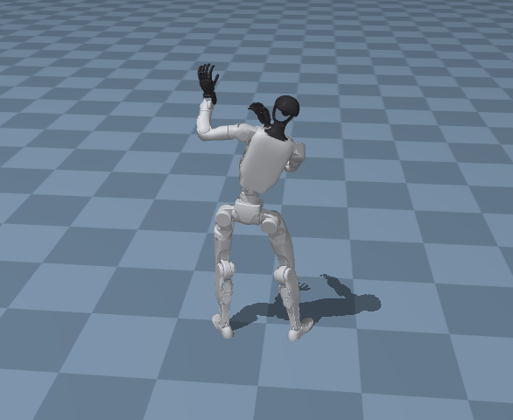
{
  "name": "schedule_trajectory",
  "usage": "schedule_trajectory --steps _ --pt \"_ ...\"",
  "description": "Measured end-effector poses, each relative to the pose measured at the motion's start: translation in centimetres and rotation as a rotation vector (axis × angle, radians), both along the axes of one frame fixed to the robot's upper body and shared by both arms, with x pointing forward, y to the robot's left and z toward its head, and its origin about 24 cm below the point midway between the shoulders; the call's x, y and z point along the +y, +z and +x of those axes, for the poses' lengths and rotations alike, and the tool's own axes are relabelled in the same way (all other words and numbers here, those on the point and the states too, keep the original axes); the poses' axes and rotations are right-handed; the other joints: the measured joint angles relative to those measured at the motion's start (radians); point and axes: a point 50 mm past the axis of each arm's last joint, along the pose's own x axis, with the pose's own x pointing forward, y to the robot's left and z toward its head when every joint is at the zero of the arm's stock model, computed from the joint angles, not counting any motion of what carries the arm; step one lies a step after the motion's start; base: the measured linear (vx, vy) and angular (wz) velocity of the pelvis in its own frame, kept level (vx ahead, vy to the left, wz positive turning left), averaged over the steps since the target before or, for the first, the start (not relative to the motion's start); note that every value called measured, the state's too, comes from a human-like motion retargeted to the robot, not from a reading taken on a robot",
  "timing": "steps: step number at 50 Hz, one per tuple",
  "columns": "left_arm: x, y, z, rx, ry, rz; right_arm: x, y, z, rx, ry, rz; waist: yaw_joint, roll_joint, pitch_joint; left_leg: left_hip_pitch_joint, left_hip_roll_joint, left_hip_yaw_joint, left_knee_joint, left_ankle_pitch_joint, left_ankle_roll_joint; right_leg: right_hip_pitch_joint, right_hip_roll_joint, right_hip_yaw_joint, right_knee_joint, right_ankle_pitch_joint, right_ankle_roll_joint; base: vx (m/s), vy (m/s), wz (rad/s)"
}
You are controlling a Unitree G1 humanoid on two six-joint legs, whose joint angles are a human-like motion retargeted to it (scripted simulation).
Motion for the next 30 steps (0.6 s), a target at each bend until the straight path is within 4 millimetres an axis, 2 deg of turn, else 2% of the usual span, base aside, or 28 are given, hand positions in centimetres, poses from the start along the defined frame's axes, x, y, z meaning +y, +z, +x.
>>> schedule_trajectory --steps 2,4,5,7,8,10,12,13,15,17,18,20,22,25,28,30 --pt "-0.2 3.6 2.2 0.123 0.17 0.13 0.5 -1.8 0.3 0.156 0.068 -0.016 -0.163 0.025 0.035 0.023 0.004 0.046 -0.006 0.007 0.038 -0.001 0.016 0.037 -0.032 0.008 0.025 0.03 -0.26 -1.22" --pt "1.7 6.2 5.1 0.392 0.414 0.207 0.6 -4.0 0.6 0.277 0.103 -0.086 -0.345 0.046 0.082 0.043 0.013 0.063 -0.015 0.023 0.062 0.02 0.035 0.042 -0.064 0.015 0.036 0.05 -0.26 -0.5" --pt "3.5 7.2 6.4 0.569 0.562 0.215 0.3 -5.1 0.9 0.321 0.098 -0.133 -0.434 0.056 0.108 0.053 0.019 0.066 -0.018 0.034 0.071 0.036 0.045 0.038 -0.079 0.017 0.038 0.05 -0.26 -0.15" --pt "6.7 6.7 9.7 1.06 0.799 0.217 -1.6 -7.0 1.9 0.375 0.033 -0.225 -0.573 0.067 0.144 0.053 0.041 0.065 -0.007 0.056 0.072 0.048 0.064 0.032 -0.091 0.017 0.028 0.05 -0.27 -0.09" --pt "7.1 7.0 11.1 1.287 0.875 0.225 -3.0 -7.5 2.5 0.4 -0.014 -0.242 -0.623 0.054 0.16 0.049 0.053 0.067 0.004 0.066 0.068 0.047 0.073 0.034 -0.091 0.014 0.021 0.04 -0.27 -0.22" --pt "8.2 7.0 11.4 1.554 0.938 0.141 -5.8 -8.4 3.6 0.463 -0.106 -0.266 -0.72 0.034 0.201 0.044 0.077 0.08 0.027 0.086 0.057 0.034 0.09 0.049 -0.084 0.006 0.009 0.05 -0.27 -0.47" --pt "8.3 7.5 11.0 1.521 0.942 0.061 -9.5 -9.2 4.7 0.551 -0.229 -0.231 -0.779 0.008 0.238 0.041 0.102 0.107 0.062 0.099 0.055 0.006 0.101 0.08 -0.057 -0.011 0.01 0.08 -0.27 -0.83" --pt "7.8 7.9 11.2 1.475 0.949 0.073 -11.9 -9.4 5.1 0.6 -0.293 -0.183 -0.791 -0.011 0.247 0.035 0.124 0.127 0.112 0.091 0.066 -0.034 0.097 0.1 0.014 -0.042 0.031 0.09 -0.27 -1.02" --pt "6.9 8.2 11.8 1.36 0.938 0.099 -16.8 -10.2 5.5 0.718 -0.447 -0.079 -0.797 -0.02 0.28 0.046 0.13 0.149 0.109 0.119 0.063 -0.005 0.128 0.14 -0.089 -0.012 0.006 0.08 -0.26 -1.13" --pt "6.5 7.4 12.7 1.383 0.913 0.156 -21.2 -11.4 4.8 0.85 -0.545 0.074 -0.793 -0.04 0.293 0.051 0.149 0.16 0.155 0.133 0.081 0.007 0.141 0.173 -0.121 -0.006 0.018 0.1 -0.25 -1.04" --pt "6.4 6.9 13.1 1.418 0.888 0.171 -23.2 -12.1 4.2 0.89 -0.58 0.095 -0.788 -0.05 0.295 0.046 0.16 0.156 0.187 0.138 0.094 0.011 0.145 0.188 -0.134 -0.005 0.024 0.12 -0.25 -0.86" --pt "6.3 5.9 13.7 1.45 0.801 0.136 -26.3 -13.5 2.6 1.064 -0.619 0.429 -0.779 -0.067 0.297 0.025 0.189 0.126 0.265 0.151 0.115 0.027 0.156 0.208 -0.159 0.0 0.035 0.12 -0.24 -0.67" --pt "6.5 4.9 14.0 1.472 0.706 0.089 -28.2 -14.6 1.1 1.124 -0.655 0.576 -0.774 -0.086 0.298 -0.008 0.216 0.069 0.343 0.173 0.133 0.044 0.166 0.221 -0.177 0.004 0.045 0.11 -0.22 -0.47" --pt "6.5 3.1 14.7 1.486 0.59 0.05 -30.0 -15.4 -0.5 1.125 -0.728 0.673 -0.763 -0.105 0.3 -0.065 0.25 -0.041 0.45 0.221 0.147 0.071 0.188 0.236 -0.192 0.009 0.058 0.1 -0.2 -0.37" --pt "6.4 1.3 15.3 1.487 0.511 0.047 -30.1 -16.2 -0.9 1.119 -0.752 0.721 -0.739 -0.125 0.296 -0.098 0.262 -0.131 0.509 0.276 0.148 0.089 0.207 0.257 -0.193 0.008 0.058 0.07 -0.16 -0.4" --pt "6.1 -0.1 15.8 1.491 0.442 0.046 -29.5 -16.8 -0.6 1.13 -0.743 0.745 -0.716 -0.134 0.291 -0.11 0.267 -0.177 0.534 0.306 0.151 0.096 0.219 0.273 -0.188 0.005 0.049 0.05 -0.14 -0.42"
